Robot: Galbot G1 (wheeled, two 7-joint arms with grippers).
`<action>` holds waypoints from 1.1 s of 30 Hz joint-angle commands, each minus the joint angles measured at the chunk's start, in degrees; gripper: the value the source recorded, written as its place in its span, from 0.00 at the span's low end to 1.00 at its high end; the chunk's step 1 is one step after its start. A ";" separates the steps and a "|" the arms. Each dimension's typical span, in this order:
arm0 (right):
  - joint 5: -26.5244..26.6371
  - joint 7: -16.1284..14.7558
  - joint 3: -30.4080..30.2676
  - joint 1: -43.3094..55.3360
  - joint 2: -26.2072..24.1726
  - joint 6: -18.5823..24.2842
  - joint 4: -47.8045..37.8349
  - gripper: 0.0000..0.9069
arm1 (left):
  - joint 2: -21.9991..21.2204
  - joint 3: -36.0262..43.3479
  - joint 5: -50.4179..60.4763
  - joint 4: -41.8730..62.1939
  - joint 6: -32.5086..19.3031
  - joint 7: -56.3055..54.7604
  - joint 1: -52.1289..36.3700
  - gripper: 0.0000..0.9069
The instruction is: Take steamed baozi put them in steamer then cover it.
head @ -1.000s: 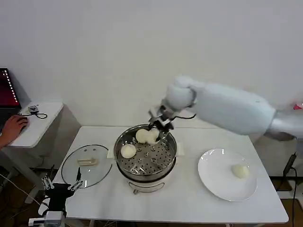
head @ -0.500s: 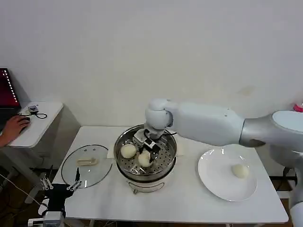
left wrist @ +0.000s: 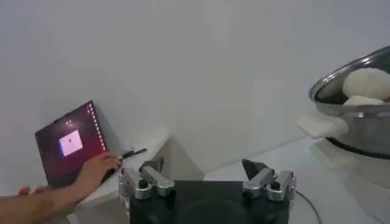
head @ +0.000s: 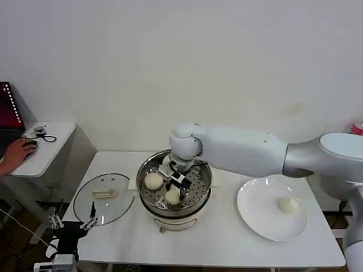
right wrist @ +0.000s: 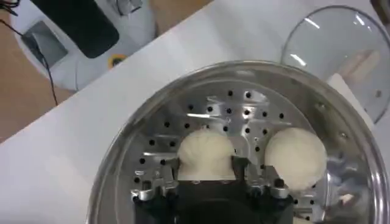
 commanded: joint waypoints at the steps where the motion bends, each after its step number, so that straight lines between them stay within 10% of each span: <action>1: 0.94 1.78 0.64 0.11 -0.39 0.45 0.47 1.00 | 0.05 0.15 0.12 0.03 0.01 0.03 -0.08 1.00; 10: 3.90 5.44 3.25 2.93 -7.10 -1.12 2.89 1.00 | 0.88 0.61 -0.02 0.57 0.23 0.20 -1.05 1.00; 24: 0.50 12.79 5.79 4.98 -41.56 -12.62 9.51 1.00 | 4.12 1.80 -1.28 2.59 0.20 0.59 -3.37 1.00; 33: -7.05 13.10 11.23 -8.62 -56.13 -10.45 11.17 1.00 | 6.20 2.67 -1.68 2.92 0.35 1.06 -4.96 1.00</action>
